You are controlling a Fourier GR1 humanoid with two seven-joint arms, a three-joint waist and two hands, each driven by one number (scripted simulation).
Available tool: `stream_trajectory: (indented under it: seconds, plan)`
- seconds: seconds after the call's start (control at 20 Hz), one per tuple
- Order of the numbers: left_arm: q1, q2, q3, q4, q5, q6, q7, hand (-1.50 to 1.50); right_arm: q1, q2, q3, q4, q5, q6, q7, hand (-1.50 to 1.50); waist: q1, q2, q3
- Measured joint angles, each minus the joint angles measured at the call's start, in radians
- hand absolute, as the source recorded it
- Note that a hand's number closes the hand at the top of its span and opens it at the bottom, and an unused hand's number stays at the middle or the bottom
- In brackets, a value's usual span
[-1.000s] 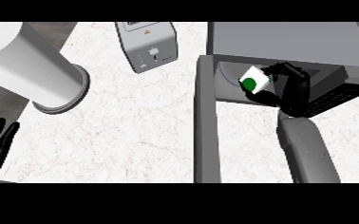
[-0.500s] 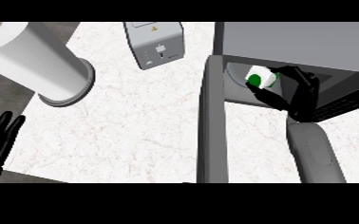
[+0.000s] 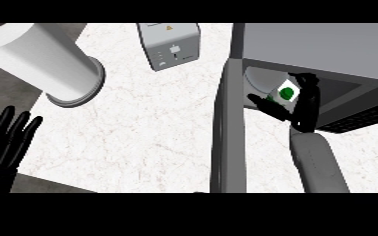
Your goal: Pick up the milk, place it into the microwave and close the microwave
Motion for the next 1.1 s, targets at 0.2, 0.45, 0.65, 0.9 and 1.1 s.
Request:
stream_trajectory:
  seconds: [0.2,0.45,0.65,0.9,1.1]
  plan:
    - [-0.007,-0.002,-0.014,0.006,-0.016,-0.001,0.002,-1.50,-0.024,0.012,-0.004,0.029,-0.002,-0.001,0.016,-1.50,0.003,-0.003,-0.003]
    - [-0.017,-0.009,-0.033,0.007,-0.036,0.003,0.005,-1.50,-0.050,0.018,-0.005,0.065,0.011,-0.010,0.034,-1.50,-0.003,-0.009,-0.006]
    - [-0.024,-0.018,-0.050,0.002,-0.053,0.011,0.007,-1.50,-0.067,0.020,-0.005,0.089,0.022,-0.016,0.038,-1.50,-0.010,-0.013,-0.005]
    - [-0.029,-0.030,-0.072,0.001,-0.075,0.021,0.015,-1.50,-0.084,0.019,-0.001,0.120,0.033,-0.012,0.034,-1.50,-0.024,-0.019,-0.007]
    - [-0.031,-0.041,-0.085,0.006,-0.088,0.026,0.012,-1.50,-0.098,0.015,0.009,0.145,0.034,0.008,0.033,-1.50,-0.036,-0.024,-0.007]
